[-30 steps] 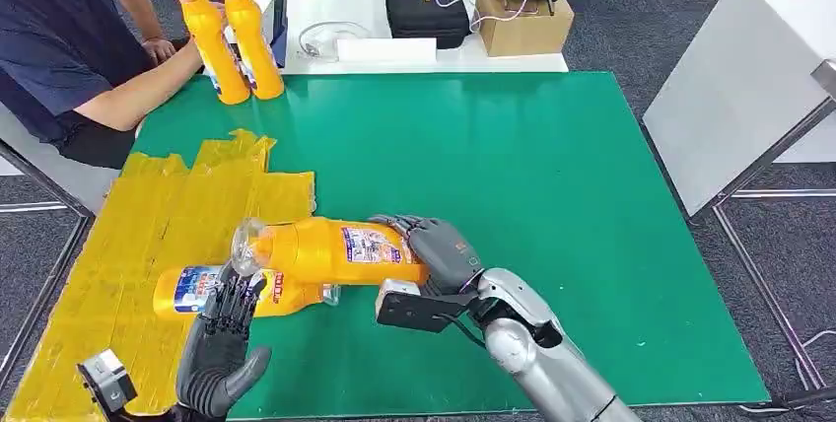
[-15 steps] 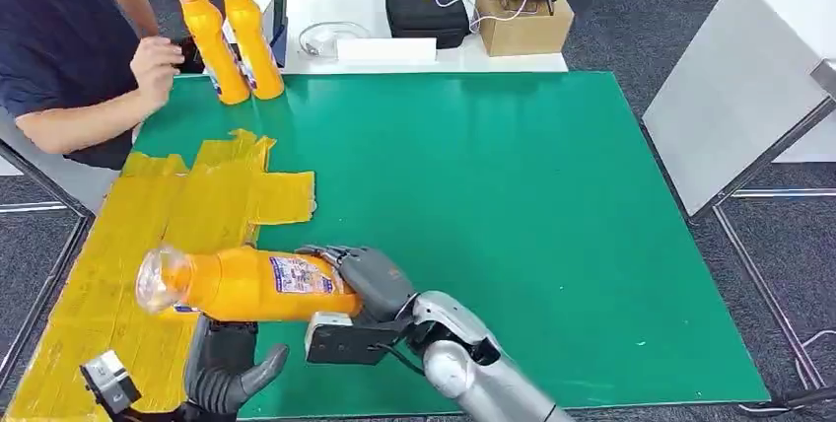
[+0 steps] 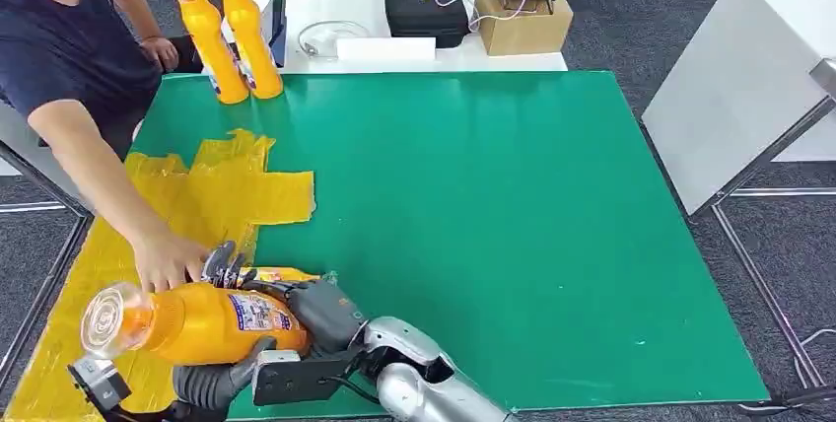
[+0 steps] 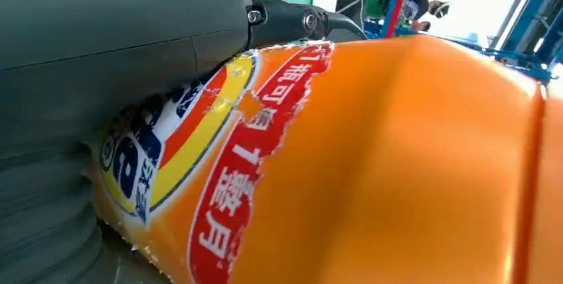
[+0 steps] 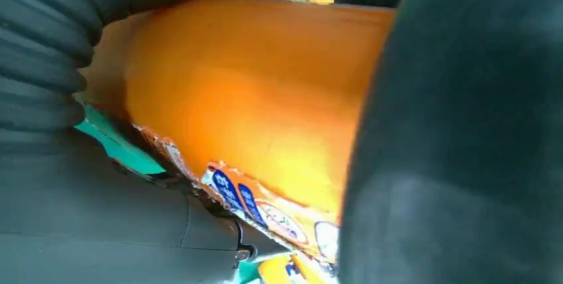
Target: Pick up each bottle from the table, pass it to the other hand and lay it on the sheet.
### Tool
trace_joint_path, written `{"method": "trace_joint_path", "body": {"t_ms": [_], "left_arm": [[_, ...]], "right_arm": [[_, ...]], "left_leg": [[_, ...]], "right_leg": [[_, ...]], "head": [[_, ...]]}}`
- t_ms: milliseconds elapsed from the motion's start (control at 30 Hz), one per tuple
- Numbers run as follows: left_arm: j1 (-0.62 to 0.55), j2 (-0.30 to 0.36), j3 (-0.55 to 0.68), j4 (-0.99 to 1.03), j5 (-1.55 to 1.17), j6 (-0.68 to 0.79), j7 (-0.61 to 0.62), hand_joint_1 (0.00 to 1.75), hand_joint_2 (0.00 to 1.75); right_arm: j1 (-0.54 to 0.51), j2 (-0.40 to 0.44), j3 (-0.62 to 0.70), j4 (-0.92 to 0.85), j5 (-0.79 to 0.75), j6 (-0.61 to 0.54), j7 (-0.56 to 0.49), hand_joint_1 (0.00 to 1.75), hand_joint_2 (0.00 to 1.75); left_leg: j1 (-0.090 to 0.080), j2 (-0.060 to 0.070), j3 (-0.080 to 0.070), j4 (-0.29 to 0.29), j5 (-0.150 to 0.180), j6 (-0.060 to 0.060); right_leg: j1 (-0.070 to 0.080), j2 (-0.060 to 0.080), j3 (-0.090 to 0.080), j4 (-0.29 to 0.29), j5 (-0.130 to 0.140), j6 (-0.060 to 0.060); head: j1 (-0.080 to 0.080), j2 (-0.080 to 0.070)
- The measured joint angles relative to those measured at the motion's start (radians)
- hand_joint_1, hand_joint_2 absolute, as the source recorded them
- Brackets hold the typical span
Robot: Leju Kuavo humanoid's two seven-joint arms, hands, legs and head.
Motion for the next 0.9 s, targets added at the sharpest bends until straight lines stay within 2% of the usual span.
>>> {"method": "trace_joint_path", "body": {"t_ms": [900], "left_arm": [[0.003, 0.000, 0.011, 0.000, -0.005, 0.004, -0.017, 1.75, 1.75]], "right_arm": [[-0.014, 0.007, 0.012, 0.035, -0.002, -0.007, -0.005, 1.75, 1.75]], "left_leg": [[0.000, 0.000, -0.001, 0.000, 0.000, 0.000]], "right_leg": [[0.000, 0.000, -0.001, 0.000, 0.000, 0.000]], "head": [[0.000, 0.000]]}}
